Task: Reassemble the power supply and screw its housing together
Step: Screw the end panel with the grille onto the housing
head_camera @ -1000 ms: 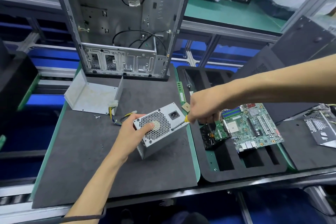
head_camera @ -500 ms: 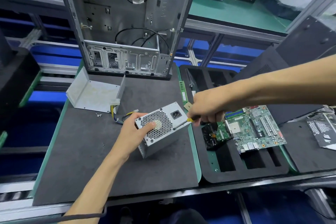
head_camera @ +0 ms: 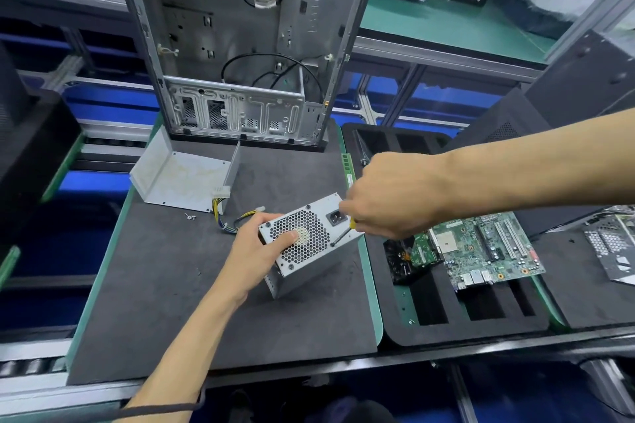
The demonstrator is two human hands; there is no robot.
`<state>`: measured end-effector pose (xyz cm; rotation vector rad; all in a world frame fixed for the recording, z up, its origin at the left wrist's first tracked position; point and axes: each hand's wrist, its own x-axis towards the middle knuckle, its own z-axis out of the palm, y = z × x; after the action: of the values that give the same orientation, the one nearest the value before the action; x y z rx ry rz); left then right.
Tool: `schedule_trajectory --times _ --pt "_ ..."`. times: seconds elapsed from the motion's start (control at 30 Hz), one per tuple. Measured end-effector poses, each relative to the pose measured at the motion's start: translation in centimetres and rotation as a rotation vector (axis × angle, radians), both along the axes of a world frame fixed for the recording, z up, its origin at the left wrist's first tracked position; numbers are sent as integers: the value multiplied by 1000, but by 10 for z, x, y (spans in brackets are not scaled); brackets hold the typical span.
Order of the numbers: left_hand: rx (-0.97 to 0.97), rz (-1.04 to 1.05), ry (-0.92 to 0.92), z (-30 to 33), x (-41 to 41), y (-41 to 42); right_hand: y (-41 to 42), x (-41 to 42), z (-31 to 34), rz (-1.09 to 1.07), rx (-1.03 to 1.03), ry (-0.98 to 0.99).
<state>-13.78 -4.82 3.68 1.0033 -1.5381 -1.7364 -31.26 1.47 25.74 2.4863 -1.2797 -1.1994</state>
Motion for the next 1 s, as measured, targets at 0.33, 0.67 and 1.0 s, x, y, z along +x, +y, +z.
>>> schedule_trajectory --times 0.33,0.67,1.0 --pt "6 -10 21 -1 -1 1 -10 9 -3 -227 69 -76" --pt "12 4 10 2 2 2 -20 13 2 -336 116 -37" --pt "25 -9 58 8 8 5 -24 35 21 -247 -40 -174"
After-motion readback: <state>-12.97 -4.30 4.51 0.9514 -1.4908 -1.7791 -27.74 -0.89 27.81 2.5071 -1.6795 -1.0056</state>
